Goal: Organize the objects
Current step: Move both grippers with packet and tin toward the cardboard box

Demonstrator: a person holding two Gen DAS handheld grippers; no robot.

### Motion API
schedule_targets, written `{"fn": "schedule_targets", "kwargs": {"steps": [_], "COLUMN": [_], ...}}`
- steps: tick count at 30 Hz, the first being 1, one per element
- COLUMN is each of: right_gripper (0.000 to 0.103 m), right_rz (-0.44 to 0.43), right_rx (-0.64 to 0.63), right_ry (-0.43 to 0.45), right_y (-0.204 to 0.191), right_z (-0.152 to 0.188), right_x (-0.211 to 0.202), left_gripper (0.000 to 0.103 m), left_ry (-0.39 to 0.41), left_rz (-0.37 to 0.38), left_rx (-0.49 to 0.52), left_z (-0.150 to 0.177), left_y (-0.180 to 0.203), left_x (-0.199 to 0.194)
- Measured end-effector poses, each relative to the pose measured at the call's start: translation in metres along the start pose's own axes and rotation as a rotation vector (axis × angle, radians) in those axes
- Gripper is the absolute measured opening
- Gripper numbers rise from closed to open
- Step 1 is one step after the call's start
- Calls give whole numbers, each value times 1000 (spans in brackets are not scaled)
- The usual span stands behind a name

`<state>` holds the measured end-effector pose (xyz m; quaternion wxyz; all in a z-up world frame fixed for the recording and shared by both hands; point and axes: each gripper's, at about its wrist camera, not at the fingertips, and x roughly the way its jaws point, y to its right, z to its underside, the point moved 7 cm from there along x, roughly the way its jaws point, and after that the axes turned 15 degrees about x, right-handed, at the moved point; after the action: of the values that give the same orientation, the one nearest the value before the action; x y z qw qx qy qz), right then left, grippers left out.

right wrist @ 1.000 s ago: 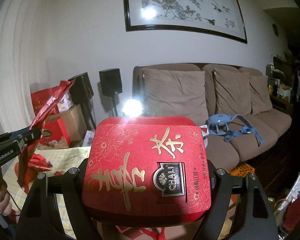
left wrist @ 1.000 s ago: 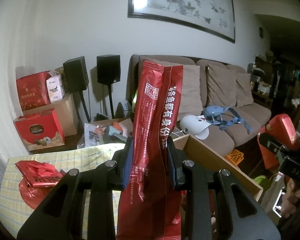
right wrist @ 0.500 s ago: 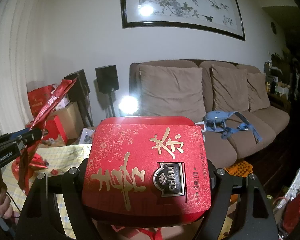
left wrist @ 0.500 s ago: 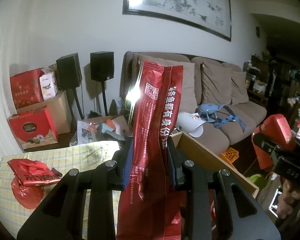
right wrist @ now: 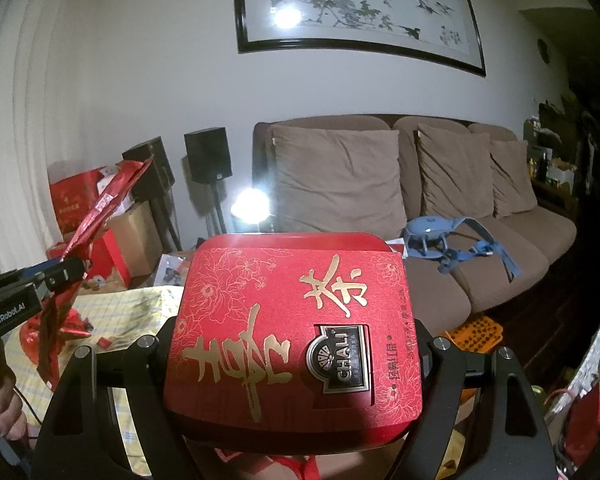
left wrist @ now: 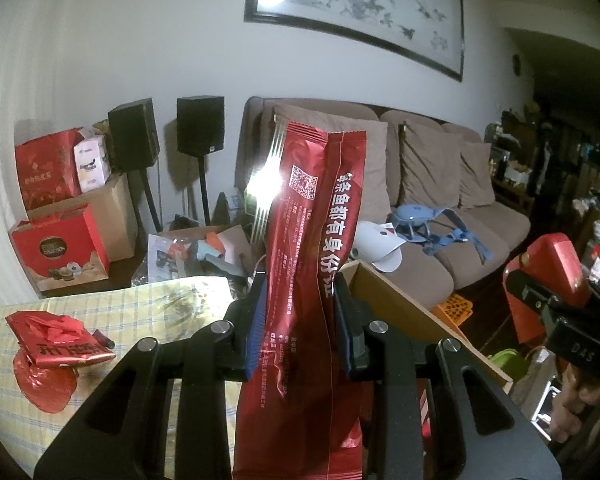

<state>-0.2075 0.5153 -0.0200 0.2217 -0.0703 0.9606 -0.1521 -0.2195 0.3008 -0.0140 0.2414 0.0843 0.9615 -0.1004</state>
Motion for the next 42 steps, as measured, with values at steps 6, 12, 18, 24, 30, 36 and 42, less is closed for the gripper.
{"fn": "schedule_targets", "kwargs": {"steps": [6, 12, 18, 24, 30, 36, 42], "right_gripper": [83, 83, 83, 83, 83, 83, 83], "right_rz": [4, 11, 18, 26, 39, 59, 94], "right_rx": [-3, -7, -1, 0, 3, 4, -1], "right_ry": [-5, -7, -9, -19, -24, -19, -18], "right_y": [0, 3, 7, 10, 16, 22, 30], "right_z": [2, 2, 2, 4, 5, 4, 5], "right_x": [1, 1, 4, 6, 8, 9, 10], "left_gripper": [28, 28, 28, 28, 28, 28, 28], "left_ry": [-10, -17, -24, -32, -38, -38, -44], "left_rz": [15, 29, 34, 45, 54, 97, 117], "left_rx": [-8, -11, -5, -5, -4, -53, -57], "left_z": [-1, 0, 2, 2, 3, 4, 3], "left_y": [6, 14, 21, 27, 32, 33, 37], "left_x": [7, 12, 15, 20, 24, 25, 26]}}
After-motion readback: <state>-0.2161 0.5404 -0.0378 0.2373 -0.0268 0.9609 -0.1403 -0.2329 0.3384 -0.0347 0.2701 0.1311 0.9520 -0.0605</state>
